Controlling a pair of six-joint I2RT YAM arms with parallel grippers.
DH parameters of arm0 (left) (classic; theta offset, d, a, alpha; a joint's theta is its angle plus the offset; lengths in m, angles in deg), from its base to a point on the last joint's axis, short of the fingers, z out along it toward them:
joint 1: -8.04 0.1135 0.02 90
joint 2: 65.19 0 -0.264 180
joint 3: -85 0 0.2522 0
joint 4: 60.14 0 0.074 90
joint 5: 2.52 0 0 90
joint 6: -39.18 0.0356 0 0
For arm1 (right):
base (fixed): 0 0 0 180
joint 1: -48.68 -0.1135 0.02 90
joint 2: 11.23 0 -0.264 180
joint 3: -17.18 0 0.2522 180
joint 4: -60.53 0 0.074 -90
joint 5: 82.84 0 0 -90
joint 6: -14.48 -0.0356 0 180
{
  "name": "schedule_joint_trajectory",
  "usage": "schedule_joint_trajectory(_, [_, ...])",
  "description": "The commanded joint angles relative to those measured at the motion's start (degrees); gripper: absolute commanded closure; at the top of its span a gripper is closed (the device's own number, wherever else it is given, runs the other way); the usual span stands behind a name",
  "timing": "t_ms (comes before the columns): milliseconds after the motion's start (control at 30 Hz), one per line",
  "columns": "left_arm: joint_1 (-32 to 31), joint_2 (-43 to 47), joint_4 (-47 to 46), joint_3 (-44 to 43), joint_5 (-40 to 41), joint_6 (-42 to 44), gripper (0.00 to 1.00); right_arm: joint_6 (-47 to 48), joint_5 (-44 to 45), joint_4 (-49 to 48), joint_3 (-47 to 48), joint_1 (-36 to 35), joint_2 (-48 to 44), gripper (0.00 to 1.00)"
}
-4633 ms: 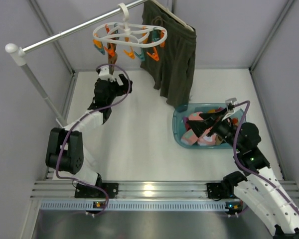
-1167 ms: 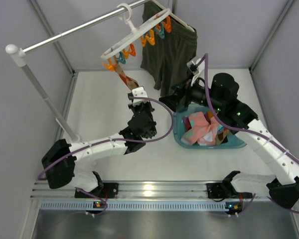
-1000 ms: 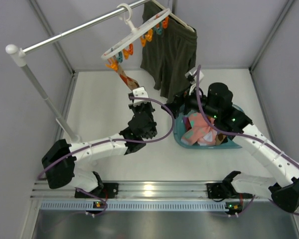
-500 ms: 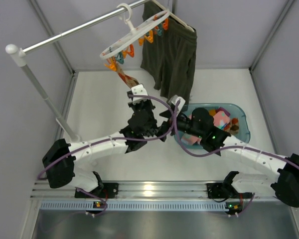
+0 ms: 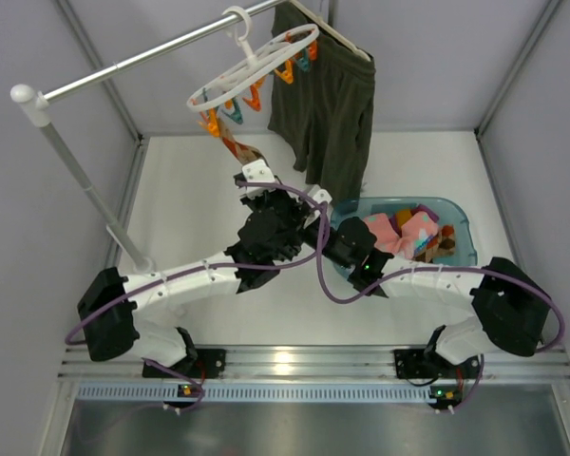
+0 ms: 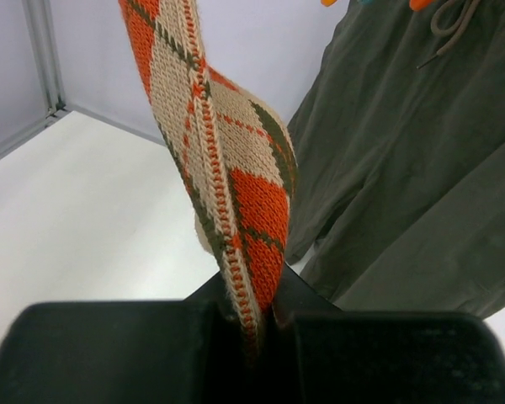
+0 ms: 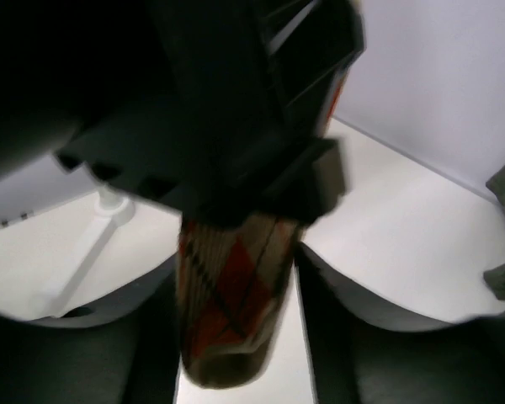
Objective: Remove the socks clipped to the hanger
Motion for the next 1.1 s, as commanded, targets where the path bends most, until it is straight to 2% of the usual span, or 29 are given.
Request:
schedule_joint_trajectory(0, [-1.02,0.66,-1.21,-0.57,-0.07,-0.21,1.0,2.47,3.2,-13.64,-0.15,-0.81,2.17,0.56])
schedule_joint_trajectory(33, [-1.02,1.19,-1.21,0.13,-0.15,-0.38,1.0,2.3,3.11,-14.6,-0.24,-0.82,2.44,0.83])
schedule_joint_trajectory(67, [-1.02,1.37,-1.21,0.4,-0.33,-0.3,1.0,2.29,2.94,-15.05,-0.67,-0.9,2.27,0.93])
schedule_joint_trajectory(100, [-1.02,1.54,-1.21,0.75,-0.42,-0.12,0.93,2.38,3.28,-15.31,-0.94,-0.99,2.0,1.0])
schedule_joint_trajectory(133, [-1.02,1.81,-1.21,1.28,-0.59,0.14,0.86,2.38,3.72,-15.4,-1.2,-1.17,1.39,1.0])
schedule_joint_trajectory(167, [-1.02,2.33,-1.21,1.63,-1.64,0.23,0.75,2.38,3.99,-15.23,-1.55,-1.25,0.95,1.0])
schedule_joint_trajectory(200, [-0.93,2.86,-1.04,2.07,-2.26,0.32,0.42,2.64,4.86,-14.79,-1.82,-1.17,0.6,1.0])
schedule_joint_trajectory(267, [-1.02,4.09,0.71,3.83,-2.88,-0.46,0.13,3.08,5.31,-12.08,-1.56,-1.08,-0.45,1.0])
schedule_joint_trajectory(300, [-1.1,6.62,2.2,5.66,-3.84,-1.43,0.02,3.35,4.79,-10.76,-1.38,-0.82,-0.72,1.0])
schedule_joint_trajectory(433, [-1.19,16.37,18.0,10.93,-7.62,-16.42,0.02,3.26,2.32,-6.18,-0.59,1.03,-1.86,1.0])
schedule_joint_trajectory(567, [-1.1,25.0,26.45,14.2,-7.45,-19.89,0.02,2.73,-0.4,-3.45,-0.59,3.13,-2.65,1.0])
schedule_joint_trajectory(633, [-0.06,28.16,27.78,13.33,-7.62,-19.02,0.02,2.64,-5.4,-1.7,-0.33,3.75,-3.36,1.0])
schedule_joint_trajectory(700, [2.31,29.4,32.85,10.79,-10.95,-20.59,0.02,2.64,-11.35,0.49,0.11,4.81,-3.97,1.0])
schedule_joint_trajectory(733, [6.59,29.58,35.06,9.91,-17.58,-23.47,0.02,2.56,-12.96,2.59,0.2,5.24,-4.67,1.0])
schedule_joint_trajectory(800, [12.57,28.53,42.94,4.84,-24.47,-27.52,0.02,1.68,-14.11,4.45,0.64,6.21,-5.55,1.0])
schedule_joint_trajectory(867, [20.47,25.56,46.58,1.39,-31.06,-30.0,0.02,1.59,-13.59,5.25,-0.23,7.0,-6.96,1.0])
schedule_joint_trajectory(933, [23.32,23.7,49.22,-3.1,-31.27,-29.92,0.02,1.76,-12.18,5.51,-0.68,7.36,-7.4,1.0])
schedule_joint_trajectory(1067, [23.42,23.34,52.74,-7.06,-28.55,-29.82,0.02,3.78,-12.1,10.32,3.08,7.45,-4.25,1.0])
